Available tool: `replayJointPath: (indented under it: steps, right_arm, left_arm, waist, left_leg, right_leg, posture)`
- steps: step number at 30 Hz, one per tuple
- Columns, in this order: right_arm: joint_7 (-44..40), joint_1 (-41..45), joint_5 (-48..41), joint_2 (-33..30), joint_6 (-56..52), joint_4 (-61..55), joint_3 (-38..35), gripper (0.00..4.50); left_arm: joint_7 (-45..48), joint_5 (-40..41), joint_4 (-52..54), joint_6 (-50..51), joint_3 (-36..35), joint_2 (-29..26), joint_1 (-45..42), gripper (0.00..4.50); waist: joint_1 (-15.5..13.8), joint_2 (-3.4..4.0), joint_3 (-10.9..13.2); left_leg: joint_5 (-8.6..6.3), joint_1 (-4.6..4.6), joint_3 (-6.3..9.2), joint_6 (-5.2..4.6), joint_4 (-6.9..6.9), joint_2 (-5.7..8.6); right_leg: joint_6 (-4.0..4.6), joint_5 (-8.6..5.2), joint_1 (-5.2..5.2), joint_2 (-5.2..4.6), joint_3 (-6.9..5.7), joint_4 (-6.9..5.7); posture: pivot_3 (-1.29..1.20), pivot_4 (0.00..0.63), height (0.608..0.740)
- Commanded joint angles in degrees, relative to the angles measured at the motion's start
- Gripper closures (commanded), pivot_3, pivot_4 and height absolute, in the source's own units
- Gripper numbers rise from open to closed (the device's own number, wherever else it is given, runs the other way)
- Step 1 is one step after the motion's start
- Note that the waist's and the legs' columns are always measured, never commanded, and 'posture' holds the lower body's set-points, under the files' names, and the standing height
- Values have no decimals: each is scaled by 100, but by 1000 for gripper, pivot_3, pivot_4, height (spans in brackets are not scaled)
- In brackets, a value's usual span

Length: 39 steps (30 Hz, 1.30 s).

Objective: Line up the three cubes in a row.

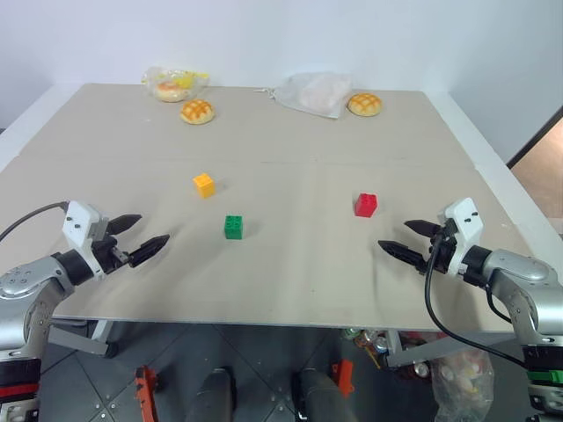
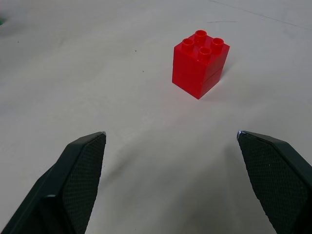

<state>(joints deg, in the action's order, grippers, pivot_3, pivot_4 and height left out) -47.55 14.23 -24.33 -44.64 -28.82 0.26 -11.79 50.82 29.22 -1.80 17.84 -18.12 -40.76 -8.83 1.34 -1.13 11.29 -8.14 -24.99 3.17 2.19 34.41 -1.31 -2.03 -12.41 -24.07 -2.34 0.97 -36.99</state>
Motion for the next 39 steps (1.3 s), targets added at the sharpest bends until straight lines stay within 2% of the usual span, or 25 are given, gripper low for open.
replayJointPath:
  steps: [1,4,6,9,15,20,26,36,37,39]
  right_arm:
    - [317,241,70,157,55,-109,-106,31]
    - [1006,455,197,602,-212,-256,44,31]
    - [1164,454,263,712,-333,-355,97,31]
    - [1253,447,236,788,-453,-528,149,31]
    - [2268,915,360,1421,-1023,-605,244,31]
    - [2663,1057,480,1833,-1193,-700,393,31]
    - [3356,1344,909,2234,-1212,-254,499,31]
    - [3672,1693,1226,2622,-952,91,598,31]
    - [3670,1714,1245,2658,-933,128,621,567]
    - [3655,1730,1280,2697,-871,199,630,1106]
  left_arm:
    - [88,81,215,-192,93,210,-80,0]
    - [355,144,530,-399,378,486,-62,0]
    - [577,146,655,-510,474,512,12,0]
    - [955,83,808,-675,664,420,92,0]
    - [1591,39,1047,-773,1080,150,-300,0]
    - [1679,174,1208,-581,1336,236,-800,0]
    - [1680,144,1121,-543,1635,427,-1324,0]
    - [1473,116,1167,-555,1625,549,-1374,0]
    - [1449,114,1174,-562,1615,555,-1370,0]
    - [1398,148,1211,-552,1587,567,-1353,0]
  waist:
    - [0,0,0]
    - [3,0,-1]
    - [0,-1,-1]
    - [0,0,-1]
    - [2,0,-1]
    - [2,1,-2]
    - [3,0,-2]
    - [9,1,-2]
    - [12,1,-2]
    - [16,1,-2]
  left_leg:
    - [0,0,0,0,0,0]
    - [0,3,-5,0,5,-3]
    - [1,-3,-4,0,14,-10]
    - [1,-6,-6,1,12,-15]
    - [1,-6,-8,0,12,-34]
    - [3,-7,-7,-2,15,-42]
    - [3,-9,-9,-2,13,-42]
    - [4,-7,-8,-3,13,-50]
    - [4,-7,-7,-3,13,-50]
    - [4,-7,-7,-3,13,-50]
  right_leg:
    - [0,0,0,0,0,0]
    - [3,6,0,1,3,0]
    - [-1,16,1,11,4,0]
    - [-3,20,0,16,6,-1]
    - [14,26,-8,38,11,-2]
    - [17,29,-6,48,14,-5]
    - [11,31,-10,55,20,-6]
    - [14,34,-11,69,26,-10]
    - [14,34,-11,70,26,-10]
    - [14,34,-10,70,26,-11]
  posture:
    - [0,150,740]
    - [0,150,740]
    - [0,150,740]
    - [0,150,740]
    - [0,150,740]
    - [0,150,740]
    - [0,150,740]
    - [0,150,740]
    - [0,150,740]
    - [0,150,740]
